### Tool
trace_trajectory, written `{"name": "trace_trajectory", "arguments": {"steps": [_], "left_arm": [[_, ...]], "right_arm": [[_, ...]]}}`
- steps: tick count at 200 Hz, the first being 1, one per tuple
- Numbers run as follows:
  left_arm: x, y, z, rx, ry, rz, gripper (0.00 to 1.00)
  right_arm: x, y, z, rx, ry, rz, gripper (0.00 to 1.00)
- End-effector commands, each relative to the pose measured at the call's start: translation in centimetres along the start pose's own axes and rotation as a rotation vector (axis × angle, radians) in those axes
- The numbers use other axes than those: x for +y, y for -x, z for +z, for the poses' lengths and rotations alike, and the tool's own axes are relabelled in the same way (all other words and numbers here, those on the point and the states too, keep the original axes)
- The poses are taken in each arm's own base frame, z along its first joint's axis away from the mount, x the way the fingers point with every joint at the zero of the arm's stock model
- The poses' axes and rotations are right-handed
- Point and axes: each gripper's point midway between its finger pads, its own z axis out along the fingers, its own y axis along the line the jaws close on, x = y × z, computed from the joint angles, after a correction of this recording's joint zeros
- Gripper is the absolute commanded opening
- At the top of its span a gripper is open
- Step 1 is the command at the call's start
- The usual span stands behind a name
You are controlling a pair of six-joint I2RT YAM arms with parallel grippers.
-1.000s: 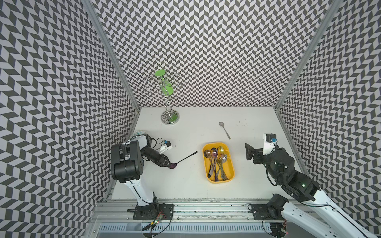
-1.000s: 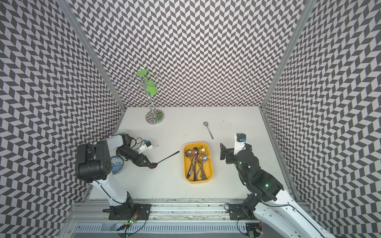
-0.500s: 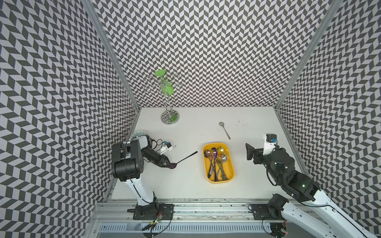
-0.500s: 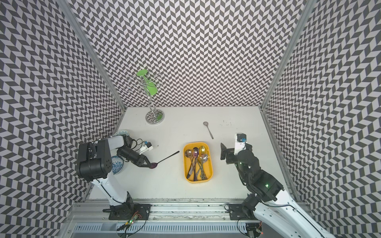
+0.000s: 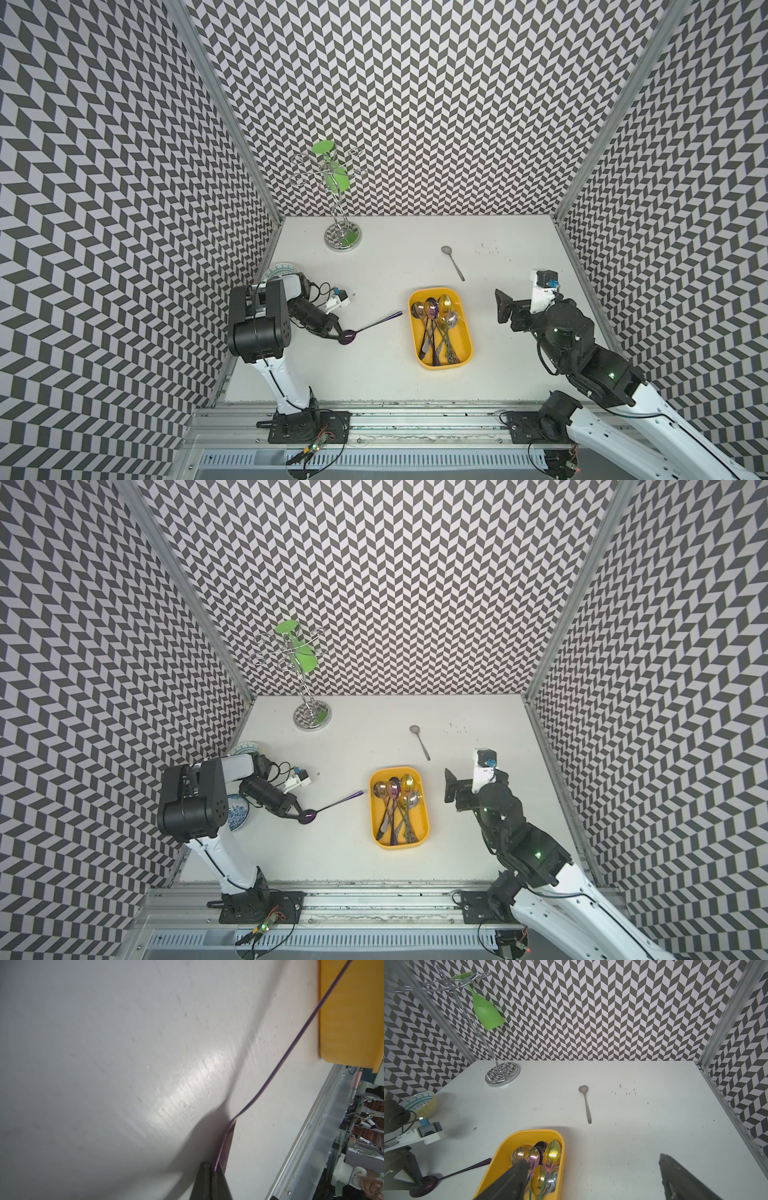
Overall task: Put the spoon into the storage box
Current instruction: Pick up the spoon from the center of the board, then place the spoon in the storage box.
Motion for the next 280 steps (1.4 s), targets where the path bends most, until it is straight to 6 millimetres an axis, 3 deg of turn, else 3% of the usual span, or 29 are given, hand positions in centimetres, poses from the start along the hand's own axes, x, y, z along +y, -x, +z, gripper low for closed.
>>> {"name": "trace_trajectory", "arguments": {"steps": [1,41,78,108,140,198,241,280], "left_arm": [[2.2,3.2,-3.7,-0.061,0.206,0.105,0.0],[0.6,8.6,-9.8,-0.099,0.467,0.324,0.0],[-4.8,13.6,-13.1,-0.082,0.633,0.623,0.0],[-9.9,17.2,-14.7,-0.07,0.749,0.896,0.0],[-15.4,20.4,-14.9,-0.066,0.867,1.173,0.0],[-23.6,24.1,-12.5,-0.122,1.004,1.559,0.0],[-26.6,25.6,-9.5,-0.079,1.021,1.718,0.0],[-28.5,25.6,-7.5,-0.025,1.011,1.879,0.0]], "right_arm": [[0.0,1.2,-0.3,-0.059,0.01,0.026,0.99],[0.6,1.2,-0.3,-0.059,0.044,0.017,0.99],[0.7,1.3,-0.3,-0.061,0.05,0.017,0.99],[0.2,1.4,-0.4,-0.071,0.028,0.024,0.99],[0.1,1.6,-0.7,-0.089,0.032,0.033,0.99],[-0.7,1.5,-1.0,-0.1,-0.002,0.045,0.99],[-1.1,1.6,-1.1,-0.106,-0.018,0.051,0.99],[-1.2,1.7,-1.0,-0.109,-0.021,0.056,0.99]]}}
